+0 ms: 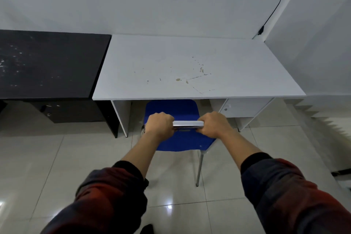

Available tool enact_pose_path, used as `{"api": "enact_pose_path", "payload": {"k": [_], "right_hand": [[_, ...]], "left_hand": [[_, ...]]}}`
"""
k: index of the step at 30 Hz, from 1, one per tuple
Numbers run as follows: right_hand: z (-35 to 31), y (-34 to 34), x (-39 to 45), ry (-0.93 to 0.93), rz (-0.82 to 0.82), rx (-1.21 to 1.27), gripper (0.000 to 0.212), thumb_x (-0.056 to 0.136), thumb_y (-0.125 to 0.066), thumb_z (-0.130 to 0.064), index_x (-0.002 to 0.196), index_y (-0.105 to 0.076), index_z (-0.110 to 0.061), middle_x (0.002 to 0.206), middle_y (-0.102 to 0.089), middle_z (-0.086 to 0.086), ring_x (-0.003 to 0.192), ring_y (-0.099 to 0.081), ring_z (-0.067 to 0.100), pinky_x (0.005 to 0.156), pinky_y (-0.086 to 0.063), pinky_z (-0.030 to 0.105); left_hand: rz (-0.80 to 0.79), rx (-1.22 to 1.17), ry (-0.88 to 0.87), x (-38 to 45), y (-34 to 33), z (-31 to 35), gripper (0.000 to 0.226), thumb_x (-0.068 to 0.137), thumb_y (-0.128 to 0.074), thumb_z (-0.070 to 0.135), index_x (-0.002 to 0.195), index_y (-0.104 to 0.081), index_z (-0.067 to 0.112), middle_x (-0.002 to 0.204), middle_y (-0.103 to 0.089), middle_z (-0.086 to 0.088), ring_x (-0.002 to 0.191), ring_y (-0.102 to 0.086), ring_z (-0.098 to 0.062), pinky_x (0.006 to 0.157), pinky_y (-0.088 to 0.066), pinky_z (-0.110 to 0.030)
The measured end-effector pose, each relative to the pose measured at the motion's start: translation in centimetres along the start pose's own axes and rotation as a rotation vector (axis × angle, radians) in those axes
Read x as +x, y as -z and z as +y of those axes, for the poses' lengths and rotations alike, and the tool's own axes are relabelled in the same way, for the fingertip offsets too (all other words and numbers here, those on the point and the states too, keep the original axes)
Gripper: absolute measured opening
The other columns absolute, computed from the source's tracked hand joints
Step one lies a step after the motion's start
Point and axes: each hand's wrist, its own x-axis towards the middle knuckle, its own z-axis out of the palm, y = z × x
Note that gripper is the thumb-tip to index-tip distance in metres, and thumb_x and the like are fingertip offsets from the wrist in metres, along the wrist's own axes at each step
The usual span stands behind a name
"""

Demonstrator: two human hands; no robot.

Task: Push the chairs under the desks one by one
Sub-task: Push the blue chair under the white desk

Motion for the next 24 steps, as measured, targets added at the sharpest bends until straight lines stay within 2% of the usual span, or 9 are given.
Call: {"api": "enact_pose_path", "payload": {"k": [5, 8, 11, 15, 19, 22, 24], "right_hand": [[-3.7, -0.7, 1.6, -0.006, 0.058, 0.015, 0.015, 0.084, -0.064, -0.036, 0.088, -0.074, -0.025, 0.069, -0.063, -0.007, 0.063, -0.058, 0.016, 0.052, -0.043, 0.024], [-4.5, -0.1, 2.4, 0.017, 0.062, 0.001, 0.014, 0.085, -0.064, -0.037, 0.088, -0.073, -0.027, 0.068, -0.062, -0.007, 0.062, -0.057, 0.016, 0.054, -0.042, 0.025], [-3.4, -0.1, 2.3, 0.014, 0.028, 0.001, 0.016, 0.084, -0.064, -0.04, 0.092, -0.074, -0.029, 0.071, -0.064, -0.008, 0.065, -0.058, 0.015, 0.057, -0.045, 0.026], [-0.7, -0.8, 1.0, 0.006, 0.012, -0.001, 0.024, 0.086, -0.064, -0.044, 0.1, -0.077, -0.03, 0.079, -0.071, -0.008, 0.069, -0.063, 0.012, 0.064, -0.055, 0.029], [-0.4, -2.3, 0.0, -0.001, 0.005, -0.005, 0.023, 0.086, -0.061, -0.045, 0.097, -0.076, -0.033, 0.077, -0.071, -0.009, 0.069, -0.064, 0.013, 0.065, -0.057, 0.031], [-0.9, -3.1, -0.7, 0.005, 0.015, 0.004, 0.024, 0.086, -0.058, -0.045, 0.095, -0.076, -0.031, 0.075, -0.07, -0.008, 0.068, -0.064, 0.015, 0.063, -0.055, 0.03], [-1.2, -3.7, -0.9, 0.018, 0.025, 0.028, 0.022, 0.088, -0.06, -0.042, 0.097, -0.075, -0.029, 0.078, -0.07, -0.007, 0.067, -0.061, 0.014, 0.056, -0.048, 0.025]], "left_hand": [[-0.022, 0.003, -0.019, 1.2, 0.5, -4.9, 0.028, 0.089, -0.058, 0.053, 0.096, -0.07, 0.029, 0.083, -0.067, 0.005, 0.069, -0.059, -0.017, 0.058, -0.045, -0.029], [-0.018, -0.03, -0.015, 1.7, 0.9, -6.1, 0.029, 0.088, -0.06, 0.055, 0.099, -0.071, 0.031, 0.084, -0.068, 0.006, 0.071, -0.062, -0.016, 0.059, -0.047, -0.029], [-0.045, -0.056, 0.012, 1.7, 0.6, -4.7, 0.028, 0.088, -0.061, 0.053, 0.097, -0.071, 0.029, 0.082, -0.068, 0.005, 0.071, -0.062, -0.017, 0.059, -0.047, -0.029], [-0.008, -0.041, -0.008, 1.4, -0.9, -1.6, 0.021, 0.092, -0.058, 0.042, 0.095, -0.067, 0.024, 0.076, -0.064, 0.004, 0.059, -0.053, -0.013, 0.05, -0.036, -0.026], [-0.011, -0.023, -0.012, 0.0, -2.1, -0.9, 0.019, 0.093, -0.056, 0.039, 0.096, -0.066, 0.022, 0.08, -0.063, 0.002, 0.064, -0.051, -0.017, 0.056, -0.035, -0.029], [0.0, -0.051, 0.002, -0.9, -2.7, -1.0, 0.018, 0.093, -0.057, 0.038, 0.103, -0.067, 0.026, 0.083, -0.065, 0.005, 0.067, -0.056, -0.015, 0.056, -0.037, -0.027], [0.002, -0.099, 0.03, -1.3, -3.0, -1.1, 0.019, 0.092, -0.058, 0.037, 0.107, -0.067, 0.029, 0.089, -0.069, 0.006, 0.072, -0.059, -0.015, 0.06, -0.04, -0.027]]}}
